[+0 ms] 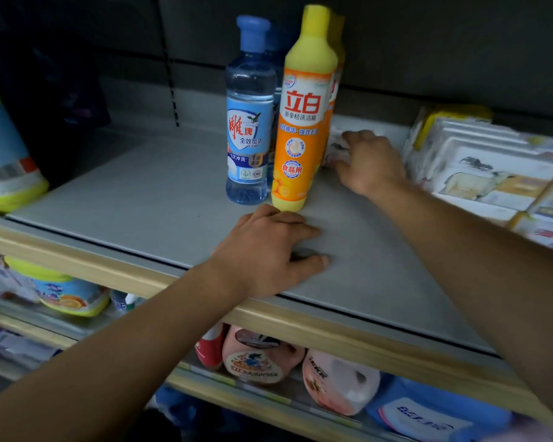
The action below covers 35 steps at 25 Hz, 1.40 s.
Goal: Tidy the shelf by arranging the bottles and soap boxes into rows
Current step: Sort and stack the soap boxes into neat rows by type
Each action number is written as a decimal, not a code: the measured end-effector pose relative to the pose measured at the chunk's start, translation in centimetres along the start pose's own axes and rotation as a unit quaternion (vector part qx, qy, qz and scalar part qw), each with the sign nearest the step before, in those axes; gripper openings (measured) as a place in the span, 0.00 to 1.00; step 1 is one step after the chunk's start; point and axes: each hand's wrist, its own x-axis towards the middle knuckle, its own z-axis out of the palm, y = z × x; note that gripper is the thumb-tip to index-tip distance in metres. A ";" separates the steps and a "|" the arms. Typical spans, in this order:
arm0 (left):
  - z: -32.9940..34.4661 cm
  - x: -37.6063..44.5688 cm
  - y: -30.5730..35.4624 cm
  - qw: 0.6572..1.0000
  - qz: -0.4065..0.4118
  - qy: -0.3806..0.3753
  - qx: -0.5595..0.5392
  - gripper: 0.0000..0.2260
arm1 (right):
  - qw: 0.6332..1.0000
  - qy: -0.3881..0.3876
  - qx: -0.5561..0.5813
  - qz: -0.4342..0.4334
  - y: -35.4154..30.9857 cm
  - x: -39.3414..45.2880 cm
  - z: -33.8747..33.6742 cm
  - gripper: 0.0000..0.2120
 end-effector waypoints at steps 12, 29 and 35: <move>-1.0 0.2 3.3 0.992 0.006 0.087 -0.095 0.17 | 0.981 -0.108 0.089 0.132 8.2 -21.9 -7.3 0.27; 1.6 16.1 15.4 0.984 0.009 0.175 0.024 0.33 | 0.983 -0.104 0.062 0.135 11.3 -24.1 -6.4 0.31; 1.3 14.2 16.6 0.963 0.057 0.261 -0.044 0.24 | 0.980 -0.103 0.076 0.151 11.3 -24.0 -6.5 0.29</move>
